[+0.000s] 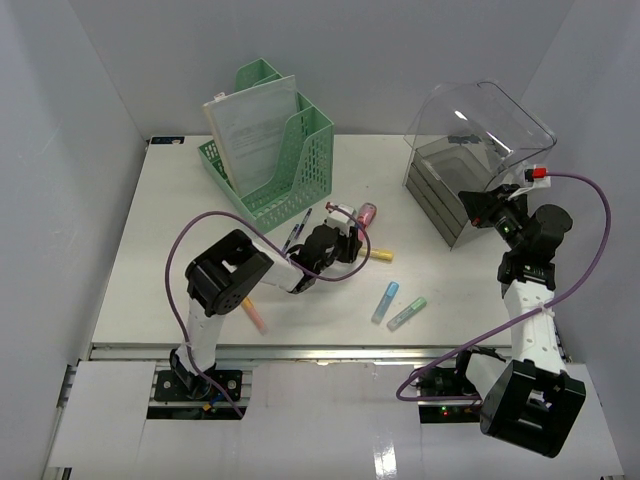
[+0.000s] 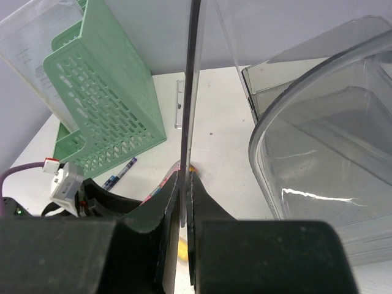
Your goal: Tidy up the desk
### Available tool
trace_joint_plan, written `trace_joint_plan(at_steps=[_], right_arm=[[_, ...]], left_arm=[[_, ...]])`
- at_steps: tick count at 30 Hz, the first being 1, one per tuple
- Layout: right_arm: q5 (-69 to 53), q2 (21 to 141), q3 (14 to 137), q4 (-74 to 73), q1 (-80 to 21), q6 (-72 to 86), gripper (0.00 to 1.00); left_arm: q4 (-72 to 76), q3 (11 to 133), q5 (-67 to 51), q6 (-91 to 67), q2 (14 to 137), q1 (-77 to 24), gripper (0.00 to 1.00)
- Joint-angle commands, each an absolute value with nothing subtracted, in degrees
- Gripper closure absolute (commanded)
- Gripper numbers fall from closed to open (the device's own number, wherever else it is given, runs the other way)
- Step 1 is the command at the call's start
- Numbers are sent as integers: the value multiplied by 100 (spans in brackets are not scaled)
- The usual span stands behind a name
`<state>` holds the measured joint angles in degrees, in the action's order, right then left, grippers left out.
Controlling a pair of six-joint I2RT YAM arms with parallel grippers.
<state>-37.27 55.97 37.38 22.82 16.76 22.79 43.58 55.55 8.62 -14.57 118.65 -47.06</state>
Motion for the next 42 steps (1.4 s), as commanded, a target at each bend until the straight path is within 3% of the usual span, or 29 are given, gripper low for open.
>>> trace_joint_plan(at_steps=[1,4,8,12,15,21,28,36,40,42], right_arm=[[-3566,5355,3750,2868,1734,2191,92],[-3570,5333,3735,2874,1732,2204,92],[-3586,5326,3727,2874,1731,2206,92],[-3601,5320,3727,2880,1731,2236,92],[-3604,5293,3718,2886,1731,2238,92],[-3612,5282,3710,2900,1731,2241,92],[-3623,5273,3709,2900,1732,2250,92],[-3621,5273,3709,2900,1732,2268,92],[-3621,5282,3709,2900,1732,2277,92],[-3621,5273,3700,2900,1731,2285,92]], left_arm=[[3937,5208,911,-1605,11287,-4737,98],[3825,5053,936,-1602,11095,-4735,82],[3763,4994,1005,-1603,10935,-4737,50],[3493,5238,852,-1504,10911,-4731,30],[3033,5699,712,-1391,11044,-4700,21],[2283,6331,663,-1490,11305,-4533,19],[1599,6959,568,-1543,11662,-4438,24],[1429,6874,541,-1429,11701,-4431,29],[1344,6935,484,-1389,11770,-4447,37],[1327,6959,491,-1394,11811,-4442,51]])
